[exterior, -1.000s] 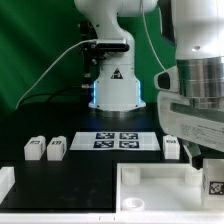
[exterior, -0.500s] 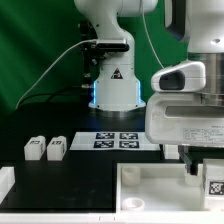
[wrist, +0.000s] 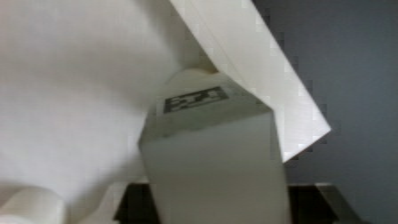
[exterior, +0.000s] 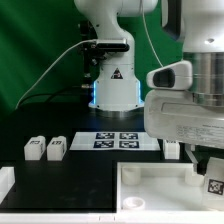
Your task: Assemble one leg
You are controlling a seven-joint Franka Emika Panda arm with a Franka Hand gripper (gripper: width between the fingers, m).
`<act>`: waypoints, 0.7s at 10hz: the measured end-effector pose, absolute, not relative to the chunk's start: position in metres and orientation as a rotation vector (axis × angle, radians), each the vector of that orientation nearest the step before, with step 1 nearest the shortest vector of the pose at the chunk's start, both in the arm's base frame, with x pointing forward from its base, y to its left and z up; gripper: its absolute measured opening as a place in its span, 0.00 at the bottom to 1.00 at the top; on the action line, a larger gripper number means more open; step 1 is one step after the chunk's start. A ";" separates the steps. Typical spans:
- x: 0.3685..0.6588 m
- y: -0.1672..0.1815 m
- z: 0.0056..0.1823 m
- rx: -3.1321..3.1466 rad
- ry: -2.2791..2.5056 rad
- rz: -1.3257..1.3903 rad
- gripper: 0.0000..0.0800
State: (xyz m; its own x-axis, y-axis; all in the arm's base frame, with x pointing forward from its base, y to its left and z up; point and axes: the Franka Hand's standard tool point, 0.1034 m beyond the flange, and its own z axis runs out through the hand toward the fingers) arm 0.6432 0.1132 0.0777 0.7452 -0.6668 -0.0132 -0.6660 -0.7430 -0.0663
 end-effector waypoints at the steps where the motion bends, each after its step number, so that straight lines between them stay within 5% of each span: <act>1: 0.643 0.111 0.078 -2.793 1.291 -0.011 0.38; 7: 0.630 0.106 0.075 -1.813 2.410 0.084 0.38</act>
Offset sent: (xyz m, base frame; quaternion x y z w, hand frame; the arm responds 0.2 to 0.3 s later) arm 0.0009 -0.0139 -0.0007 0.0227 0.0119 0.3024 0.9528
